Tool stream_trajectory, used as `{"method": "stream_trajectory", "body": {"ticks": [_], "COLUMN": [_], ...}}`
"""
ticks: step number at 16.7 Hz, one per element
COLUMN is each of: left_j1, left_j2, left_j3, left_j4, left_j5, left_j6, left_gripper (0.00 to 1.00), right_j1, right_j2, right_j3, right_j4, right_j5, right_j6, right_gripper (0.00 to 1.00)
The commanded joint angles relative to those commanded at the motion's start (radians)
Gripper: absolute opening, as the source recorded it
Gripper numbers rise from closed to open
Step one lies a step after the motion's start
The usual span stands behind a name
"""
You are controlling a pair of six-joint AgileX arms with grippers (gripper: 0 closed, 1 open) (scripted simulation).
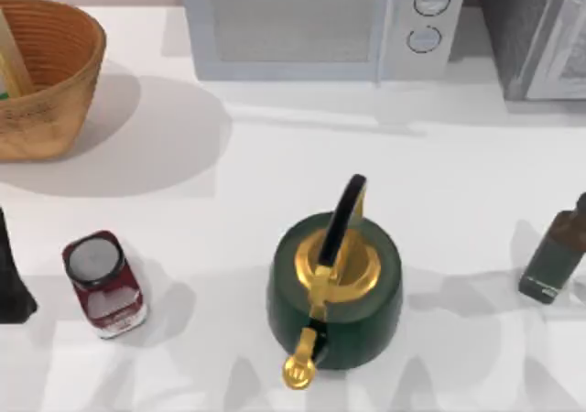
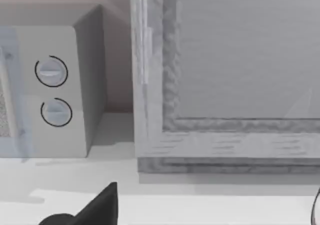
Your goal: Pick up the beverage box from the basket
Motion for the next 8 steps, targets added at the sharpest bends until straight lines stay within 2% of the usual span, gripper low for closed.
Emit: {"method": "stream_trajectory", "body": {"ticks": [4,8], "left_j1": [0.003,0.021], "left_j2": [0.030,0.202], "left_j3": [0.004,0.051], "left_j4": [0.014,0.116], "left_j5": [0.003,0.021], "left_j6": [-0.004,-0.013], "left_gripper": [1.00,1.00], "right_j1": [0.000,0.000], "right_j2": [0.000,0.000], "right_j3": [0.000,0.000], "right_j4": [0.000,0.000], "right_j5": [0.000,0.000], "right_j6": [0.000,0.000], "right_gripper": [1.00,1.00]}}
